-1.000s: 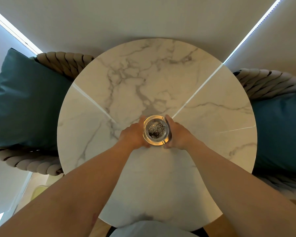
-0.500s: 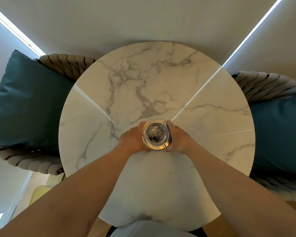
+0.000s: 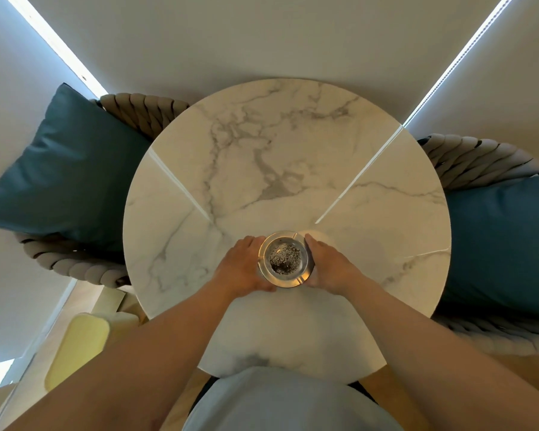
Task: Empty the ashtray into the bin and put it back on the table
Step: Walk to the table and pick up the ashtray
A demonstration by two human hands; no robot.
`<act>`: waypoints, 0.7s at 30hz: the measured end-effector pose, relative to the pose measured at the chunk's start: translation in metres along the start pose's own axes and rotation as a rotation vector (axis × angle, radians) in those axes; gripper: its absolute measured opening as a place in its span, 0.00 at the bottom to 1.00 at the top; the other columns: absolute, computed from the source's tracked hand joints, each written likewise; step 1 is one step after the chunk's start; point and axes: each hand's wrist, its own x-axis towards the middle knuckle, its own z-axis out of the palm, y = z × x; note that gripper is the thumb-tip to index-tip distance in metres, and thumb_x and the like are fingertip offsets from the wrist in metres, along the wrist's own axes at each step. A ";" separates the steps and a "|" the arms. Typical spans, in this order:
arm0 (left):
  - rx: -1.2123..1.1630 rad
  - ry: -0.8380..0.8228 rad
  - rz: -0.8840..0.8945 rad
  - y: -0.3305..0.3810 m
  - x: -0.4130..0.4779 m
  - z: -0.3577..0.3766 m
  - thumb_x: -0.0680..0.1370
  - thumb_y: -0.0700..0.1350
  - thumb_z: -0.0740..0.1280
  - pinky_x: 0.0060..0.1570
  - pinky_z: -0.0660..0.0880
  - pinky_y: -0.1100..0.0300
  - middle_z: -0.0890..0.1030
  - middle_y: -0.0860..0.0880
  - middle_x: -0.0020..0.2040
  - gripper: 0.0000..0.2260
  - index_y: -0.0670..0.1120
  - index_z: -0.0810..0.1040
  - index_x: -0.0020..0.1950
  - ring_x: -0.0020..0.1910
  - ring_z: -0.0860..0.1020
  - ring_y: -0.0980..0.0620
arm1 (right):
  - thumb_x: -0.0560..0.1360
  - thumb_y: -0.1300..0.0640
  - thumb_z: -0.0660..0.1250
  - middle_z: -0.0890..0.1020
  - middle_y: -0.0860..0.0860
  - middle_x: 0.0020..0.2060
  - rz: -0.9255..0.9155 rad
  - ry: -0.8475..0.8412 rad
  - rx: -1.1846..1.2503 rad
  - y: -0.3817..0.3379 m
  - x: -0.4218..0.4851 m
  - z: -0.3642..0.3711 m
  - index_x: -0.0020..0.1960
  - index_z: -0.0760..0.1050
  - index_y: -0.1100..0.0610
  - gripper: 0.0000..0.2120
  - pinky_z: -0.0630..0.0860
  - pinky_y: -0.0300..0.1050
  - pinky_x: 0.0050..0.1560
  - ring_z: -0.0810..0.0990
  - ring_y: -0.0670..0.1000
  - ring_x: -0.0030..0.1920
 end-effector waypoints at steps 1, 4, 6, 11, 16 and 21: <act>-0.019 0.009 -0.004 0.001 -0.005 0.002 0.56 0.57 0.82 0.60 0.71 0.53 0.72 0.51 0.63 0.46 0.52 0.66 0.69 0.62 0.70 0.50 | 0.66 0.49 0.78 0.75 0.56 0.62 -0.015 0.007 0.006 0.000 -0.004 0.001 0.77 0.54 0.58 0.48 0.74 0.53 0.60 0.75 0.59 0.62; -0.051 0.024 -0.015 0.003 -0.021 0.010 0.56 0.56 0.82 0.62 0.71 0.52 0.72 0.51 0.64 0.47 0.52 0.65 0.70 0.63 0.70 0.50 | 0.66 0.50 0.79 0.76 0.57 0.60 -0.058 0.009 0.012 0.001 -0.017 0.007 0.75 0.57 0.58 0.47 0.75 0.53 0.58 0.76 0.58 0.59; -0.054 0.028 -0.023 0.004 -0.031 0.015 0.57 0.56 0.83 0.62 0.71 0.51 0.72 0.51 0.65 0.47 0.51 0.64 0.71 0.63 0.70 0.50 | 0.66 0.51 0.79 0.76 0.57 0.61 -0.060 0.002 0.009 0.001 -0.024 0.011 0.76 0.56 0.58 0.48 0.74 0.53 0.59 0.75 0.58 0.60; -0.091 0.040 -0.025 0.004 -0.052 0.025 0.57 0.56 0.82 0.62 0.71 0.50 0.73 0.51 0.64 0.47 0.53 0.65 0.71 0.63 0.71 0.50 | 0.65 0.51 0.80 0.74 0.57 0.66 -0.036 -0.023 0.007 0.002 -0.037 0.023 0.79 0.51 0.58 0.54 0.72 0.53 0.63 0.73 0.58 0.65; -0.115 0.030 -0.015 -0.005 -0.063 0.027 0.57 0.55 0.82 0.62 0.71 0.50 0.73 0.51 0.65 0.47 0.53 0.65 0.72 0.63 0.71 0.50 | 0.65 0.50 0.80 0.74 0.56 0.66 -0.024 -0.030 0.018 -0.003 -0.040 0.037 0.79 0.51 0.57 0.54 0.73 0.52 0.63 0.73 0.57 0.64; -0.126 0.007 -0.015 -0.020 -0.068 0.023 0.57 0.56 0.82 0.62 0.71 0.51 0.72 0.52 0.65 0.47 0.53 0.64 0.72 0.63 0.70 0.51 | 0.65 0.48 0.80 0.73 0.56 0.66 -0.018 -0.024 0.040 -0.013 -0.037 0.049 0.79 0.51 0.57 0.54 0.72 0.51 0.63 0.73 0.57 0.65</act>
